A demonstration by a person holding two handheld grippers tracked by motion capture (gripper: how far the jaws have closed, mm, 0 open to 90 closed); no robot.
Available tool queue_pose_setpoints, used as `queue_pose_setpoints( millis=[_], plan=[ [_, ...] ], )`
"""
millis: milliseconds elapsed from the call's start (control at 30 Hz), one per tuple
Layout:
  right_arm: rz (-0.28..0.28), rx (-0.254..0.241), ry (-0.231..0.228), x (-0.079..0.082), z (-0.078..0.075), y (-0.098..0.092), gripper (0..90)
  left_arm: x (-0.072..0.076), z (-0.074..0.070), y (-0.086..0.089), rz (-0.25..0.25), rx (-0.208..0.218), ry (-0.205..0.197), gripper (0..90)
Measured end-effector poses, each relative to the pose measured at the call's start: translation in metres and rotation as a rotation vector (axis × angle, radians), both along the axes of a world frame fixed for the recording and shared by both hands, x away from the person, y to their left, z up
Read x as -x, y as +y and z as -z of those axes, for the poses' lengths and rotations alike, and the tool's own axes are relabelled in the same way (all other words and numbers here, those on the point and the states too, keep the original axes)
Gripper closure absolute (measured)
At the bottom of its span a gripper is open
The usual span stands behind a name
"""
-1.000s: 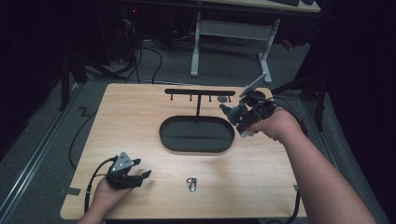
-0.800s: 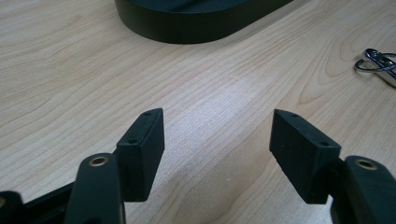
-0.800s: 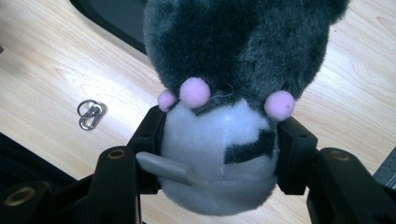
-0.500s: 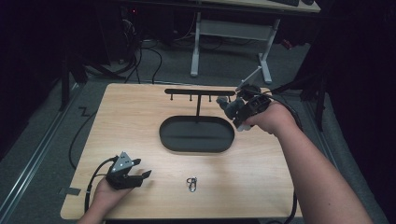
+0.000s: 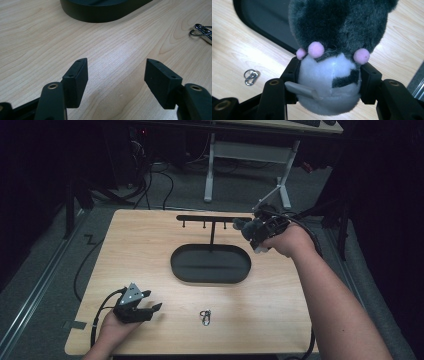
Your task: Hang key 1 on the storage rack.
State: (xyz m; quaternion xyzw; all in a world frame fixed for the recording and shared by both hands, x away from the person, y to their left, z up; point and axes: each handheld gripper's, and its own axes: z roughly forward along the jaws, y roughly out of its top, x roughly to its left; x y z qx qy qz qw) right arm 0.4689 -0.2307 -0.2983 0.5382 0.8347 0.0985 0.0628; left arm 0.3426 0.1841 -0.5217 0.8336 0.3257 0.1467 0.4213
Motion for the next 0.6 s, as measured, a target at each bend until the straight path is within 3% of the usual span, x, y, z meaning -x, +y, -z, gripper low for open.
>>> queue_pose_setpoints(
  millis=[267, 600],
  plan=[
    [0.020, 0.006, 0.010, 0.004, 0.009, -0.015, 46.7, 0.000, 0.001, -0.001, 0.001, -0.004, -0.001, 36.1],
    [0.029, 0.007, -0.015, 0.002, 0.005, -0.017, 46.7, 0.001, 0.001, -0.002, 0.005, -0.010, 0.001, 36.2]
  ],
)
